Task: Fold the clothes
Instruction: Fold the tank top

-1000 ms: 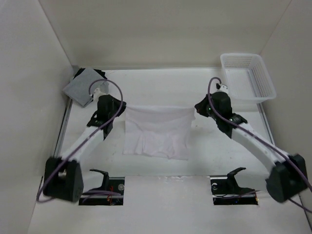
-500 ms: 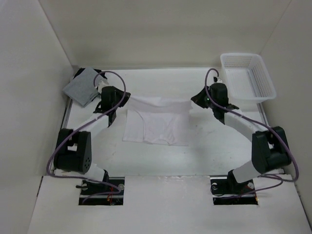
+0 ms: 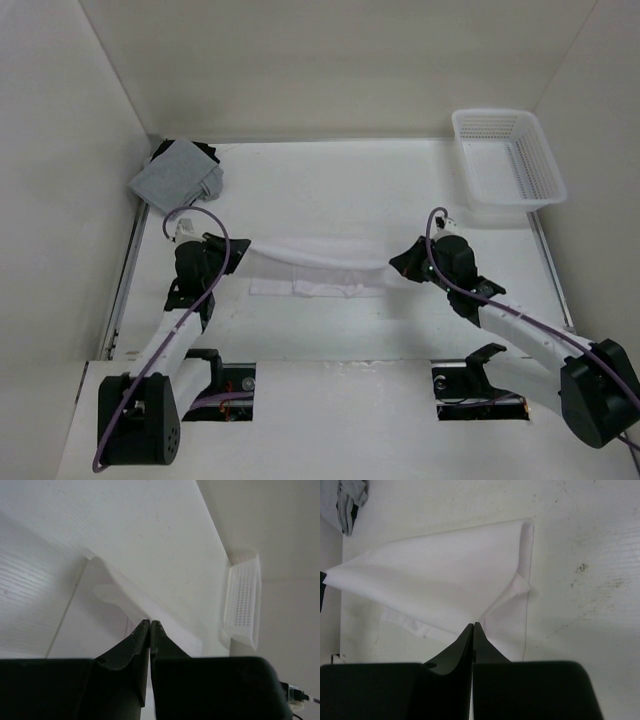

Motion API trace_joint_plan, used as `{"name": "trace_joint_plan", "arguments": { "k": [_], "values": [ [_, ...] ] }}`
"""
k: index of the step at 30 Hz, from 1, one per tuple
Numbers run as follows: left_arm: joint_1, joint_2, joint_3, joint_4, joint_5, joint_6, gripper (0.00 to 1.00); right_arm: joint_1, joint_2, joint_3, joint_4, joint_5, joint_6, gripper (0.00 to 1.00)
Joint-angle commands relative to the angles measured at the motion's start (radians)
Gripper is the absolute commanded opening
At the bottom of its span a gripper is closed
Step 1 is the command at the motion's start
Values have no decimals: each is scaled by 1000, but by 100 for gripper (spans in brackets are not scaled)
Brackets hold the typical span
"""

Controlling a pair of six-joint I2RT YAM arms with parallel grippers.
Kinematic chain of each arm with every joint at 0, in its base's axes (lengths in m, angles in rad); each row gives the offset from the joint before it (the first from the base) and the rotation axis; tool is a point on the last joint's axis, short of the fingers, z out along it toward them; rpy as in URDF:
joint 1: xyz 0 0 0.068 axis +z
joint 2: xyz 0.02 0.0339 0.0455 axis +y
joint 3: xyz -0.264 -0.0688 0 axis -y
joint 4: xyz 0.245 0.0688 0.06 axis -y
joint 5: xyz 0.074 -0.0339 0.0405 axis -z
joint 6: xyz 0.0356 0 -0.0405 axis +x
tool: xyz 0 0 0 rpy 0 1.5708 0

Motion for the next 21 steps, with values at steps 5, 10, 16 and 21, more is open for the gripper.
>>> {"name": "trace_joint_plan", "arguments": {
  "k": [5,10,16,21],
  "values": [
    [13,-242,-108,-183,53,54,0,68,-93,-75,-65,82,46,2],
    [42,-370,-155,-345,16,82,3,144,-46,-106,-98,90,130,3],
    [70,-417,-162,-435,14,115,29,184,-4,-123,-117,168,178,25],
    [20,-436,-107,-398,-32,122,23,138,-40,-84,-83,167,127,46]
  ]
}}
